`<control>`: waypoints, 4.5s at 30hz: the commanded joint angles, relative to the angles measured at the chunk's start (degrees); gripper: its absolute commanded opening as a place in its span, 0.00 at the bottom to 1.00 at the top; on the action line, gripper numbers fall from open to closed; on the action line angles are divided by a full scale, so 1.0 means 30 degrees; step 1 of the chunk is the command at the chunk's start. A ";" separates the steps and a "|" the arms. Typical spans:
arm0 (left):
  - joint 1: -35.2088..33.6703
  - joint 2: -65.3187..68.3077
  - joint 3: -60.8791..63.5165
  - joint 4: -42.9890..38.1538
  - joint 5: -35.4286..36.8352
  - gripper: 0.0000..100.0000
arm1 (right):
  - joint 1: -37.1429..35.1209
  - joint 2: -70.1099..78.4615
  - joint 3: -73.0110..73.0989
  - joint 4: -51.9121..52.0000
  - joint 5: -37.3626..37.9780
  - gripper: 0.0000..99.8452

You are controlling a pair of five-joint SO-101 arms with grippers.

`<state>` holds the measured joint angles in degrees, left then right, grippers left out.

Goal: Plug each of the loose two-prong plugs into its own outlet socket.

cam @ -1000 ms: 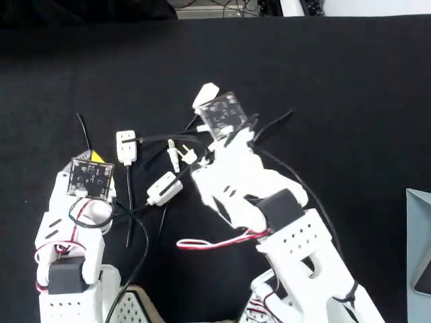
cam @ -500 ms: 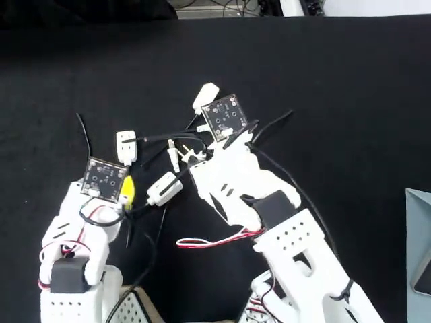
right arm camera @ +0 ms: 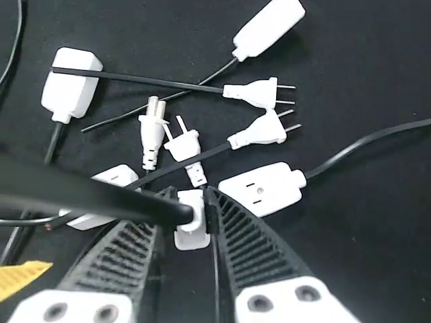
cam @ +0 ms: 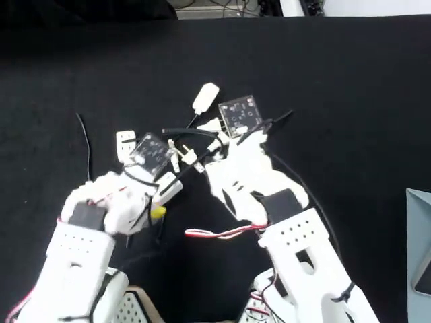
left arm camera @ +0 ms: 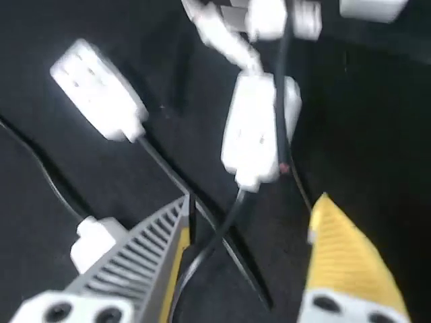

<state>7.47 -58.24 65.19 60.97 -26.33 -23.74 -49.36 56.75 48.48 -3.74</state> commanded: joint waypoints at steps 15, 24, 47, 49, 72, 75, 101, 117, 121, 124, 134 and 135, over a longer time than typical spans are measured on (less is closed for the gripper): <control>0.0308 1.3978 -0.4938 -0.6711 -0.1055 0.29 | 0.0410 -0.0190 -0.0044 -0.0352 -0.0176 0.01; 0.0103 1.4066 -0.4557 -0.6681 -0.1172 0.08 | 0.0352 -0.0190 0.0278 -0.0469 -0.0176 0.01; -0.1392 0.7971 -0.1099 -0.3780 -0.3751 0.08 | 0.0352 -0.0190 0.0308 -0.0469 -0.0176 0.01; -0.1011 0.6623 -0.1363 -0.2256 -0.3751 0.08 | 0.0352 -0.0190 0.0337 -0.0469 -0.0176 0.01; -0.0952 0.1377 0.1451 -0.1436 -0.0176 0.30 | -0.1055 -0.0132 0.0952 -0.0322 -0.0147 0.01; -0.1392 -0.0234 0.0835 0.0440 -0.0147 0.30 | -0.2696 -0.0073 0.1509 -0.0469 -0.0147 0.01; -1.0886 -1.3245 0.6901 0.1846 0.3956 0.30 | -0.7355 0.4762 0.1568 -0.6007 -0.2051 0.01; -1.0886 -1.3245 0.6960 0.1875 0.4044 0.30 | -0.7707 0.7399 0.1890 -0.7883 -0.1963 0.01; -1.0886 -1.3216 0.6960 0.1875 0.4044 0.30 | -0.7678 0.7516 0.1890 -0.7853 -0.1934 0.01; -1.0886 -1.3187 0.6960 0.1875 0.4044 0.30 | -0.7678 0.7516 0.1949 -0.7853 -0.1905 0.01; -1.0886 -1.3158 0.6960 0.1875 0.4044 0.30 | -0.7648 0.7516 0.2359 -0.7707 -0.1875 0.01; -1.0886 -1.3158 0.6960 0.1875 0.4044 0.30 | -0.7648 0.7516 0.2388 -0.7707 -0.1846 0.01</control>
<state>-24.79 -97.63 86.29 67.47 -14.64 -46.15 -27.12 63.43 25.19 -9.63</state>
